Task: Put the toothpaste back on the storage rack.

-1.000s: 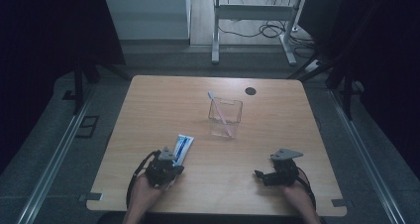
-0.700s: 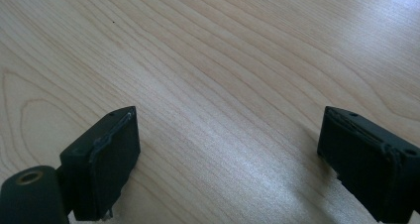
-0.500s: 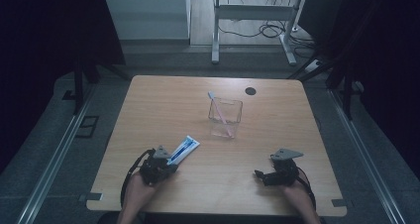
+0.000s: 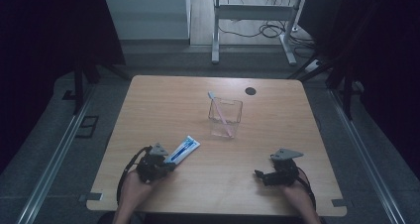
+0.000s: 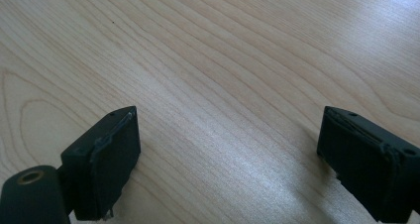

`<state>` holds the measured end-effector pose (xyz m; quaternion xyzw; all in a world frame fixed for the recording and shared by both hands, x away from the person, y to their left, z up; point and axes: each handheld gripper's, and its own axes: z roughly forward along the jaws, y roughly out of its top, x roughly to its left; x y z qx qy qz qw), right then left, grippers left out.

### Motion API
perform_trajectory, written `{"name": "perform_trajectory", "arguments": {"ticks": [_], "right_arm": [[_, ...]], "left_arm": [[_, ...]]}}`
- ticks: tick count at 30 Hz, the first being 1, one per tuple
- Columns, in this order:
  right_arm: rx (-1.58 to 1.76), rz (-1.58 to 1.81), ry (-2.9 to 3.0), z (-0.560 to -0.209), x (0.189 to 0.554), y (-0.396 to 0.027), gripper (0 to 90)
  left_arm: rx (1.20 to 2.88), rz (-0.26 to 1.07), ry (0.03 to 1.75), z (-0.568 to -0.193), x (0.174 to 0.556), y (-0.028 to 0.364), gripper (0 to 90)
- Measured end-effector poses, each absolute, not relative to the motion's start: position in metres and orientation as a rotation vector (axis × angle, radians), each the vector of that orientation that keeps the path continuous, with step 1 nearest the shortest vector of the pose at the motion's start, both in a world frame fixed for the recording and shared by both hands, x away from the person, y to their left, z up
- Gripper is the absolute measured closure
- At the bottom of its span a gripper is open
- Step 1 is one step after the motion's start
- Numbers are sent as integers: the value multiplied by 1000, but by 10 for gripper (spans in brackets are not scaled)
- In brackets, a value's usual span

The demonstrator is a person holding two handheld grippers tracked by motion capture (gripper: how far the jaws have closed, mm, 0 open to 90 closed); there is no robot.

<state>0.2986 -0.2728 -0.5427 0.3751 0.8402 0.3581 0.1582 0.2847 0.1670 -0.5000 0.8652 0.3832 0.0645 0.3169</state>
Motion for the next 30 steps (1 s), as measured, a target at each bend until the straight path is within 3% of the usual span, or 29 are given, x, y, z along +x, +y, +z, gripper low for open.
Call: {"name": "perform_trajectory", "arguments": {"ticks": [7,20,30], "right_arm": [[1071,1023,2404,-543,299,-273,99],[1071,1023,2404,-543,299,-273,99],[1075,1022,2404,-543,298,-273,99]], "left_arm": [[2346,206,1026,-483,293,174,834],[2466,132,1074,-480,315,174,822],[2505,84,1080,-478,326,168,703]]}}
